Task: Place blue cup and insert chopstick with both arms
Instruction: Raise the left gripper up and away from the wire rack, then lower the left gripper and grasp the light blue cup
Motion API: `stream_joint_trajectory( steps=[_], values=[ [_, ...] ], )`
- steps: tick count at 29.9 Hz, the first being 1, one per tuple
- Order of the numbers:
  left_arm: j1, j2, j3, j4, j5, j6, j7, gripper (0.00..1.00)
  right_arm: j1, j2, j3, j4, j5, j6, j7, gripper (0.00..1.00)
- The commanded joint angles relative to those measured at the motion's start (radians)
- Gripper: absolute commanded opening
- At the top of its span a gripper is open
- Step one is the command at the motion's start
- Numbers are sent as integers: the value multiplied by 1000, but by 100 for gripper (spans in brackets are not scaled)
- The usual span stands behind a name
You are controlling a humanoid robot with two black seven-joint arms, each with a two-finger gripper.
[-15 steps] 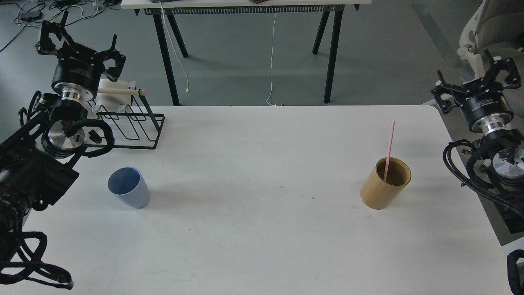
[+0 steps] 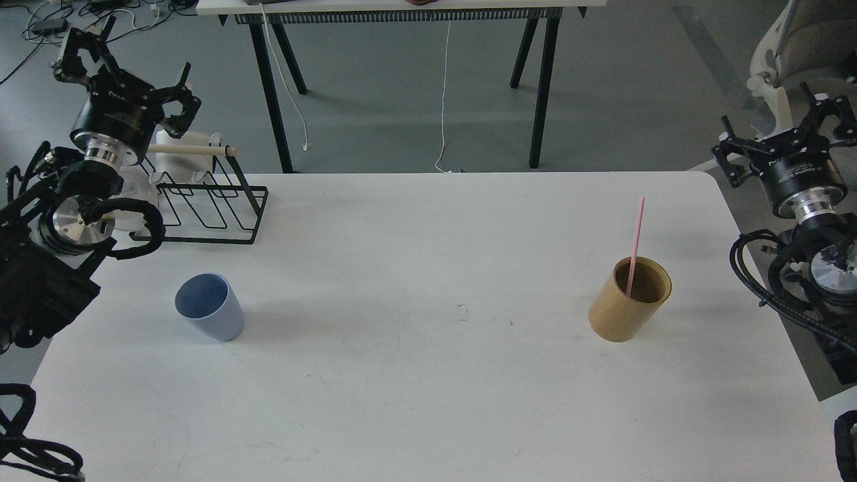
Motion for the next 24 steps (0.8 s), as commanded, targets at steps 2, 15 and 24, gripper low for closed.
stream_joint_trajectory(
  steps=[2,15,24],
  values=[
    [-4,147,60,-134,129,0,2,100,-2,-6,9,0,0,0,6,99],
    [0,597,68,-755,798,0,-36,99,-8,-23,9,-3,0,0,8,99],
    [77,652,114,-881,1511,193,-44,95,-11,-38,4,-12,-2,0,9,100]
  ],
)
